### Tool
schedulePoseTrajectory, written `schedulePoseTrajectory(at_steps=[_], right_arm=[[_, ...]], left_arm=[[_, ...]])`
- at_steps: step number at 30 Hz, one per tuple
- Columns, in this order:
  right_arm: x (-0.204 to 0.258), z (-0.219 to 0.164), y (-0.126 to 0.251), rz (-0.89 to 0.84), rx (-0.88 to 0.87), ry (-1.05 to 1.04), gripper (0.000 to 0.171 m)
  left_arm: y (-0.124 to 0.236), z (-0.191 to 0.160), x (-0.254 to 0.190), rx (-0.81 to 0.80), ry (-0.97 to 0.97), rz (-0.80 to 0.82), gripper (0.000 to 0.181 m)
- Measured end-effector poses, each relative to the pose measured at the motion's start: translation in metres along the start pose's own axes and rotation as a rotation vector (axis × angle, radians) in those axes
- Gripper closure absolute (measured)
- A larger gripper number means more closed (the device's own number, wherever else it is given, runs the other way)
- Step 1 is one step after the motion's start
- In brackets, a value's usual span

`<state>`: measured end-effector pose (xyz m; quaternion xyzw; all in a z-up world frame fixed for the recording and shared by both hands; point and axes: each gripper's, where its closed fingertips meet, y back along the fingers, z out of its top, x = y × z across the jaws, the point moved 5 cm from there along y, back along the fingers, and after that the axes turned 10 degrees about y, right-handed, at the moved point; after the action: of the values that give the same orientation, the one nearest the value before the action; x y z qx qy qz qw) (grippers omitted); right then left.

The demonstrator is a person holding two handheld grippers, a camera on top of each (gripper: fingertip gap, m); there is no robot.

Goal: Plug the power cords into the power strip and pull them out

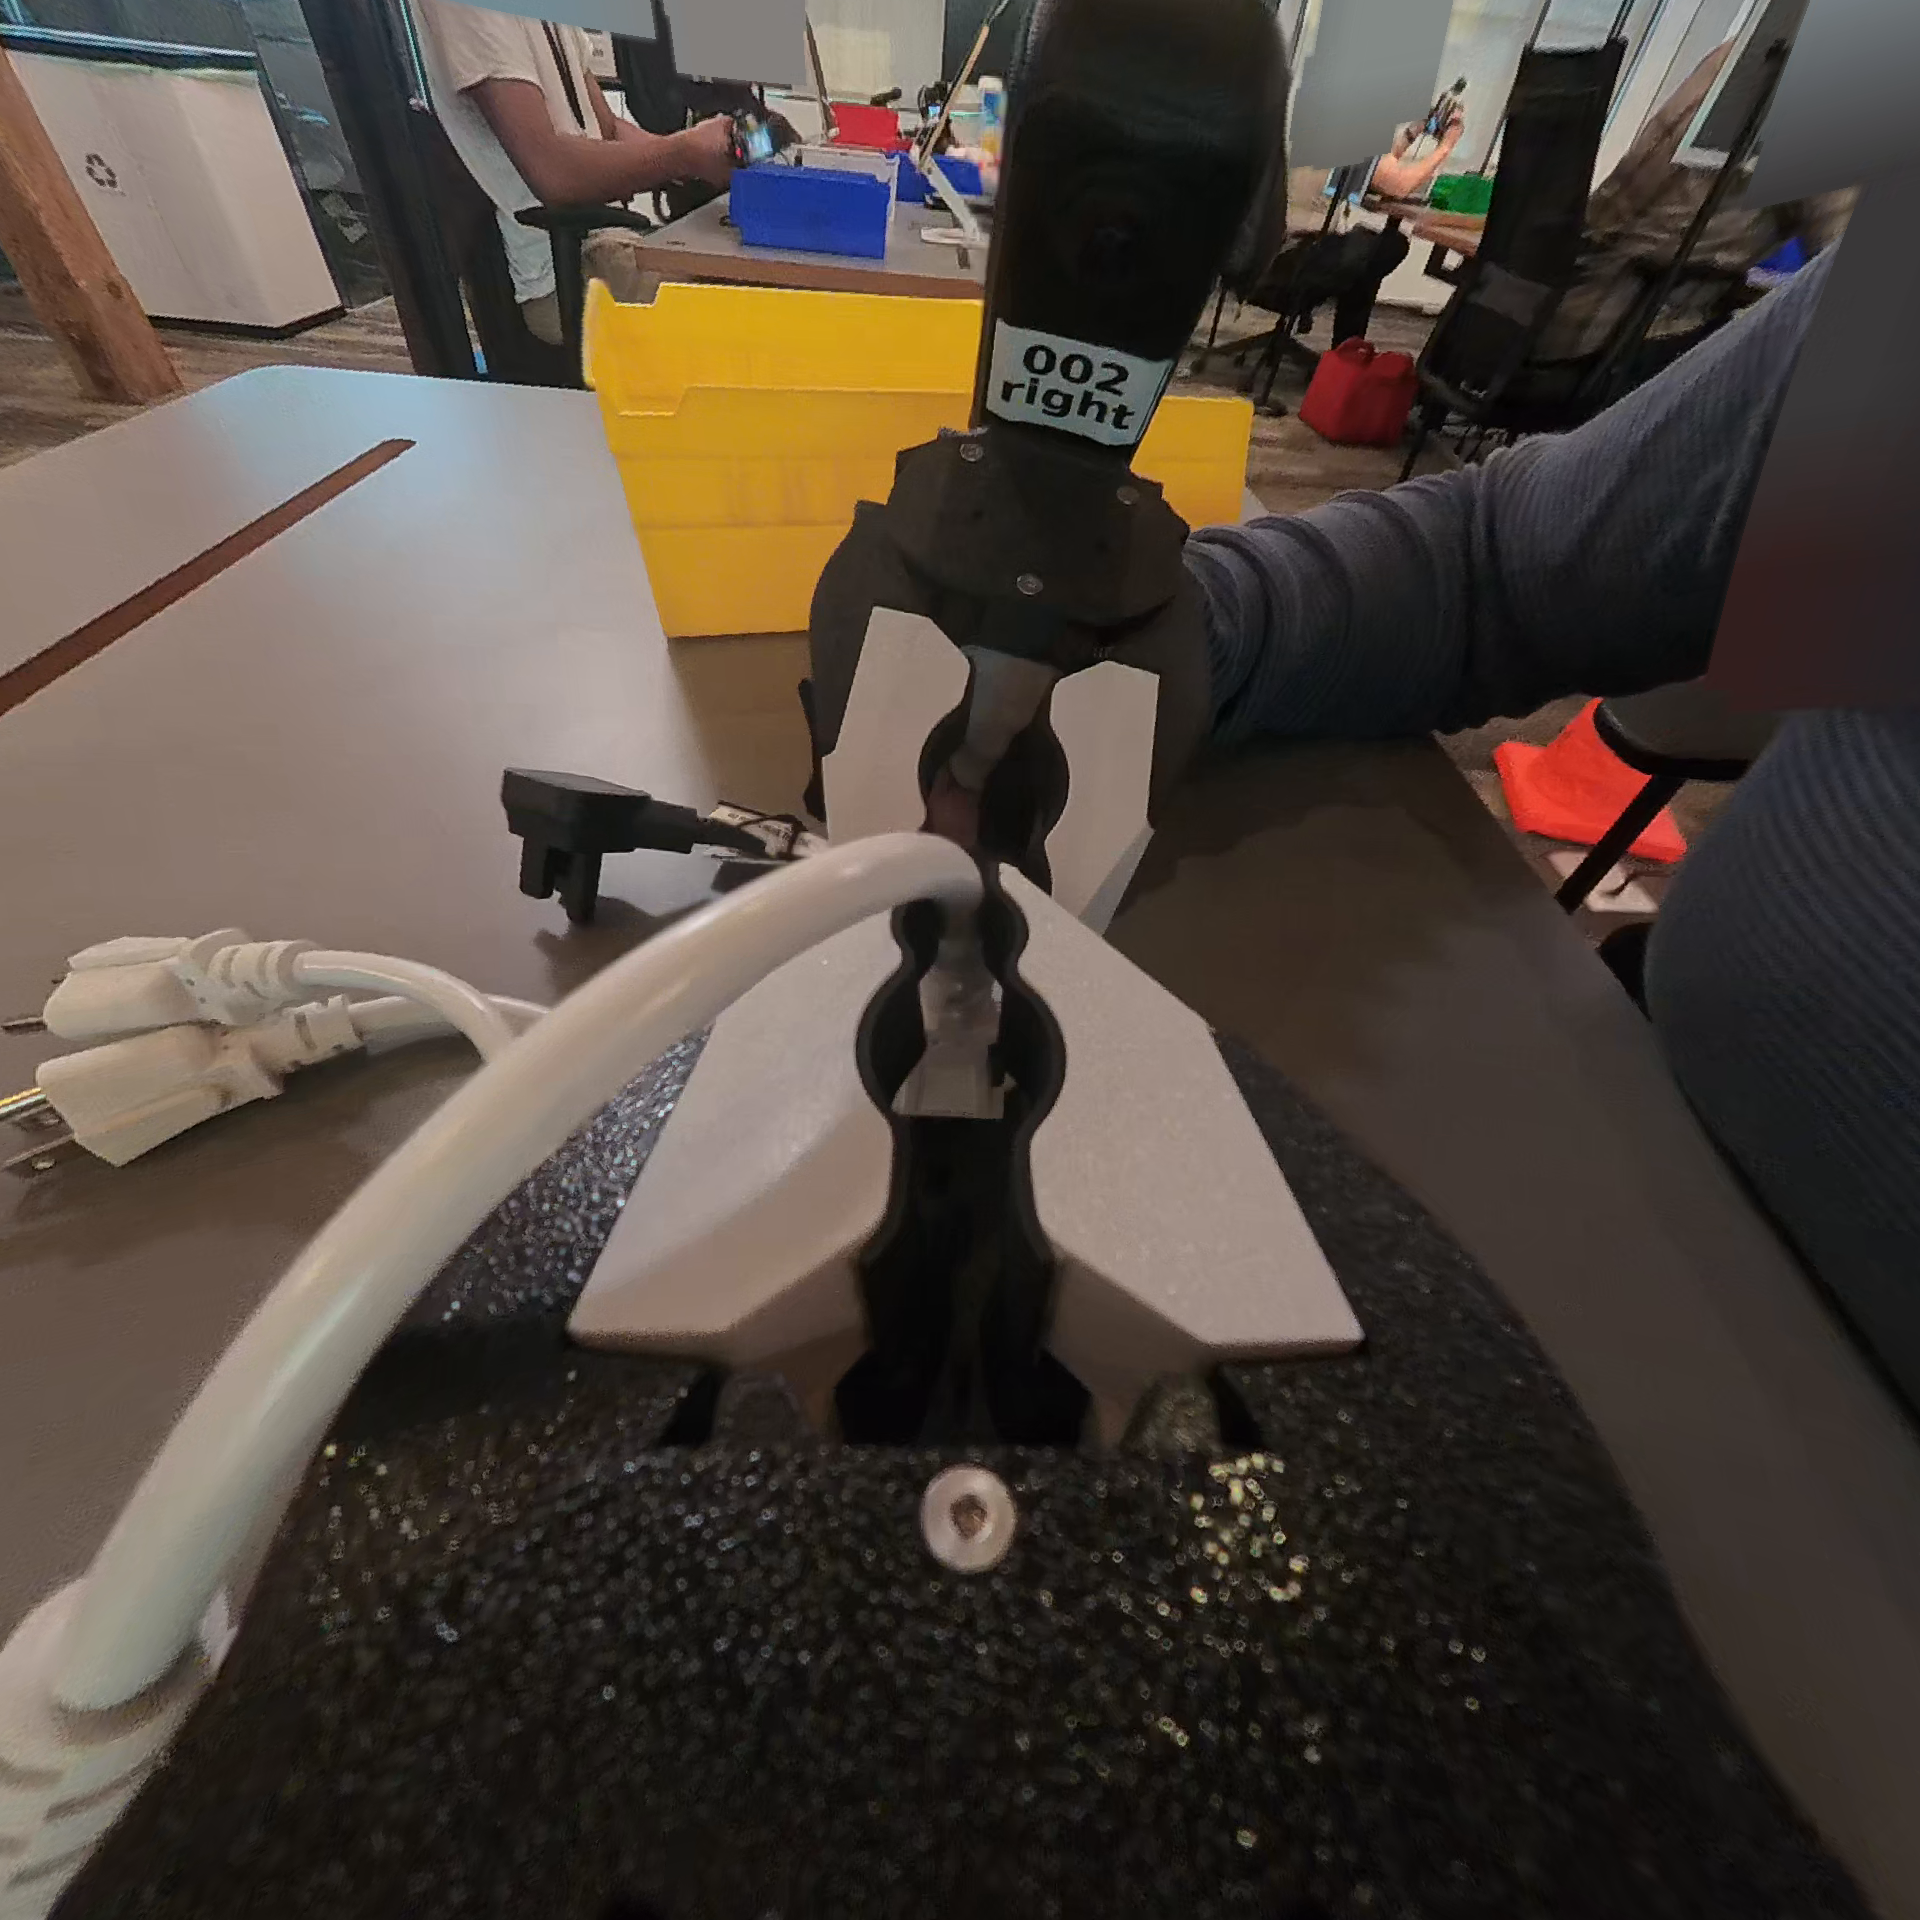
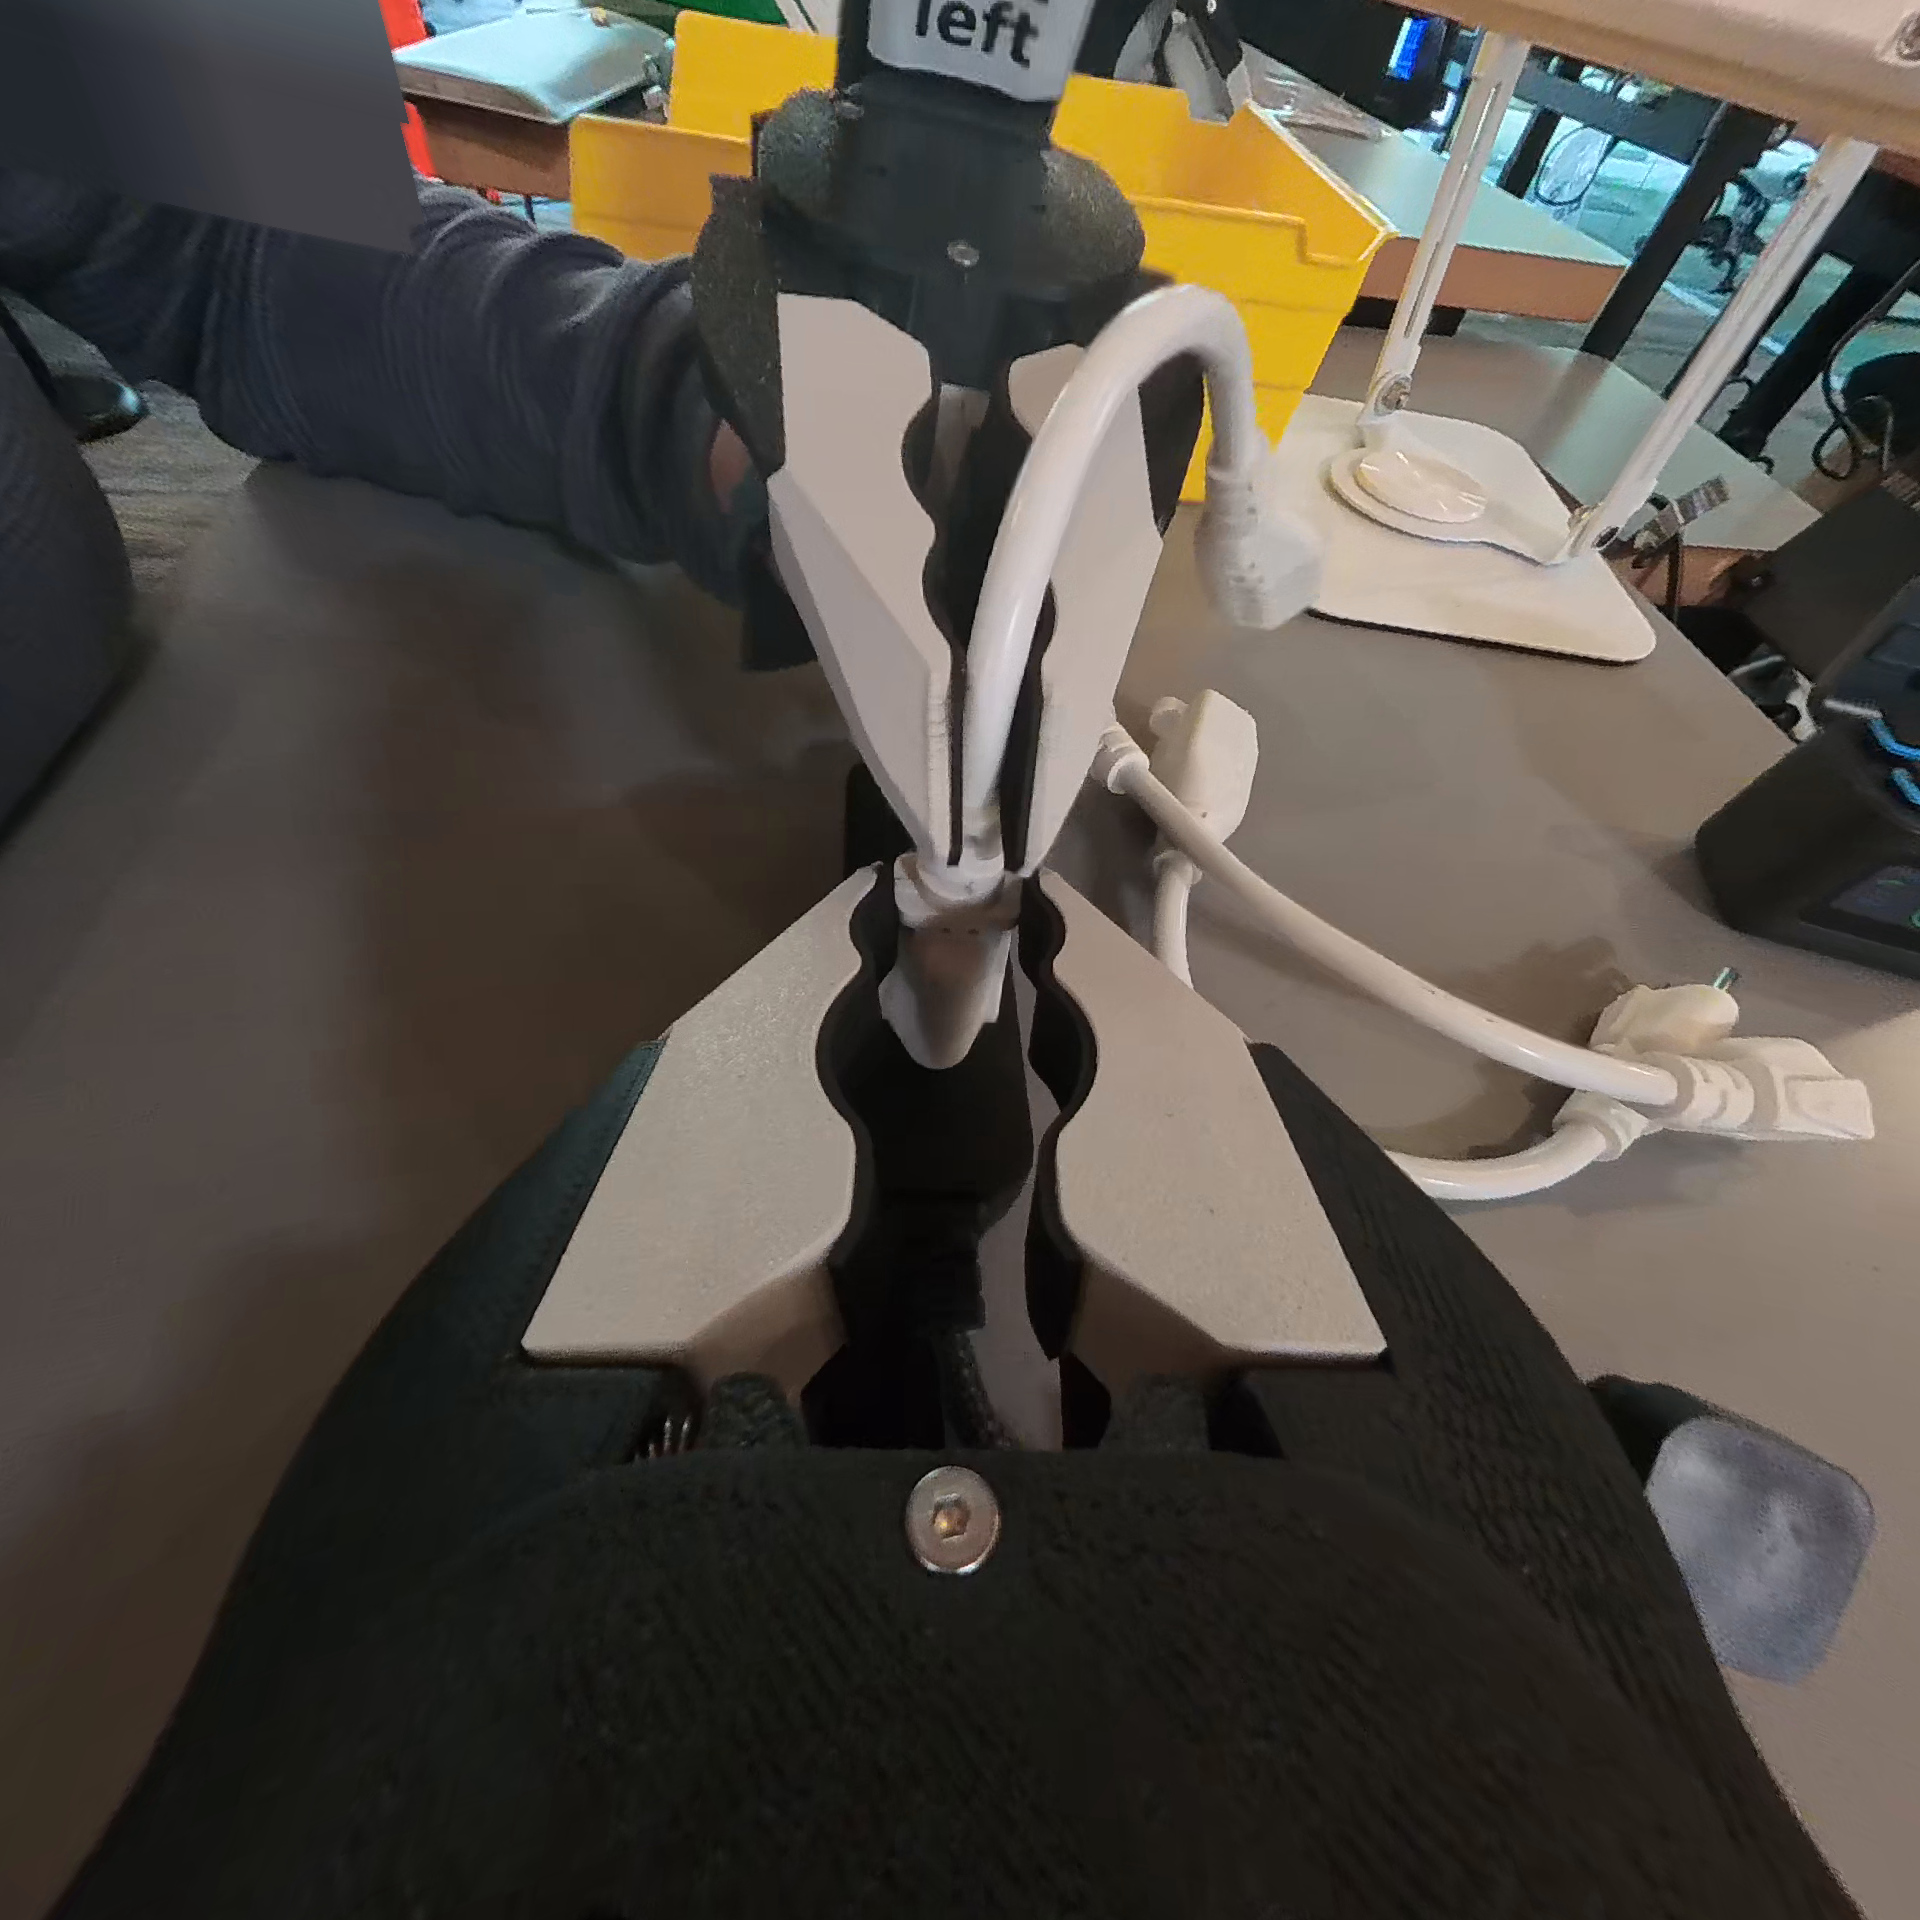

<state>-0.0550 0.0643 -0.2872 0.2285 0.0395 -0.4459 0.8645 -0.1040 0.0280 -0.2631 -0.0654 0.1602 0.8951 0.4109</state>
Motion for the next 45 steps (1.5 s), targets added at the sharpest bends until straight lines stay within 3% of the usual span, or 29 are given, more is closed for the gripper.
schedulePoseTrajectory(at_steps=[11, 17, 21, 27, 29, 32, 37, 40, 45], right_arm=[[0.001, 0.000, 0.001, -0.004, -0.008, -0.005, 0.147], [0.000, 0.001, -0.001, 0.000, -0.055, -0.033, 0.147], [0.001, 0.000, 0.000, 0.045, -0.069, -0.067, 0.148], [0.002, 0.000, 0.002, 0.068, -0.075, -0.074, 0.114], [0.000, 0.002, 0.007, 0.062, -0.119, -0.099, 0.113], [-0.008, 0.005, 0.018, 0.024, -0.205, -0.160, 0.113], [-0.017, 0.007, 0.030, -0.102, -0.285, -0.170, 0.114], [-0.020, 0.007, 0.036, -0.236, -0.264, -0.109, 0.115], [-0.006, 0.006, 0.037, -0.352, -0.085, 0.171, 0.116]], left_arm=[[-0.002, 0.000, -0.001, -0.008, 0.018, 0.011, 0.172], [0.003, -0.005, 0.001, -0.130, 0.091, -0.044, 0.174], [0.017, -0.014, 0.006, -0.097, 0.068, 0.015, 0.143], [0.019, -0.020, 0.006, -0.036, 0.089, -0.007, 0.135], [0.017, -0.024, 0.007, 0.005, 0.099, 0.000, 0.129], [0.013, -0.034, 0.010, 0.111, 0.087, 0.054, 0.123], [0.001, -0.059, 0.011, 0.347, -0.115, 0.192, 0.133], [0.000, -0.060, 0.007, 0.341, -0.207, 0.214, 0.134], [0.001, -0.059, 0.003, 0.314, -0.274, 0.236, 0.135]])
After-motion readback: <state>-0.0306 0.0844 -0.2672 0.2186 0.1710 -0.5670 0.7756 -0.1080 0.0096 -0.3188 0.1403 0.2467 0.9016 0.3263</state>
